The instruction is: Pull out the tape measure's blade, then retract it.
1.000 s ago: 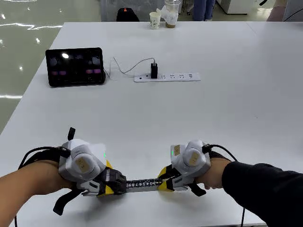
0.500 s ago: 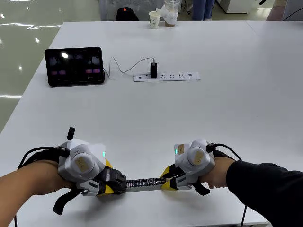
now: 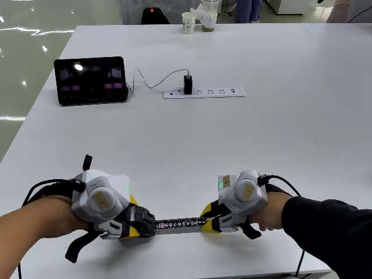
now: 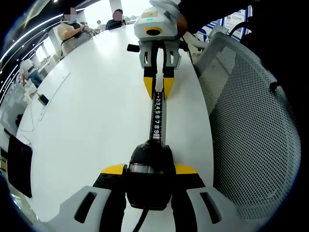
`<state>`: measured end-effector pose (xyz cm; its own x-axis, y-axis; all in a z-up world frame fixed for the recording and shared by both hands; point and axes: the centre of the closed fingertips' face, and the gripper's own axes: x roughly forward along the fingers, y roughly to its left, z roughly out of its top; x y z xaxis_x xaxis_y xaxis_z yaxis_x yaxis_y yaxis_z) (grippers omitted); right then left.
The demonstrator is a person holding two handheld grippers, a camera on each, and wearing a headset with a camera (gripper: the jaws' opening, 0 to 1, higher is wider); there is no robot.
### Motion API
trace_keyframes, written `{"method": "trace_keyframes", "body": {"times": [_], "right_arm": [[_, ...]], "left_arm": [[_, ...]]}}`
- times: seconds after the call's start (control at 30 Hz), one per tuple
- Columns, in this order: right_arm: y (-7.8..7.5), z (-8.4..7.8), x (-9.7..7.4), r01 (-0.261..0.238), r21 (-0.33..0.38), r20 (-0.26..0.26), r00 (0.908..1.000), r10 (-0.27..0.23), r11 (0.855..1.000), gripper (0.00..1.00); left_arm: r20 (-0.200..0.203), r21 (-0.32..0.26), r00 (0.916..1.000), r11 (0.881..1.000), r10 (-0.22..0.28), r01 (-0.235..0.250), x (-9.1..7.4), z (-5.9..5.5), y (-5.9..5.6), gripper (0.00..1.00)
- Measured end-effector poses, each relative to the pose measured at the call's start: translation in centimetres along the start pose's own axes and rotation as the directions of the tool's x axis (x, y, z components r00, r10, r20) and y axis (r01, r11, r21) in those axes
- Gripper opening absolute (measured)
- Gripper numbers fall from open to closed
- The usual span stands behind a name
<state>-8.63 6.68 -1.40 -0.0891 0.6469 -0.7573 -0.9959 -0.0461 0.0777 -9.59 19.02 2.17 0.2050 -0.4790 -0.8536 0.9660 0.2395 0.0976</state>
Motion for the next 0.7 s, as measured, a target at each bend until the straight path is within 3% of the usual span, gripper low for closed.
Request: {"method": "trace_keyframes", "body": {"times": [0.7], "right_arm": [[-0.19,-0.67,-0.68,0.002,-0.001,-0.004,1.0000,-0.002,1.000,0.10]], "left_arm": [[0.006,-0.002,1.0000,1.000,0.004,-0.004,-0.11,0.09,-0.01,0.30]]}}
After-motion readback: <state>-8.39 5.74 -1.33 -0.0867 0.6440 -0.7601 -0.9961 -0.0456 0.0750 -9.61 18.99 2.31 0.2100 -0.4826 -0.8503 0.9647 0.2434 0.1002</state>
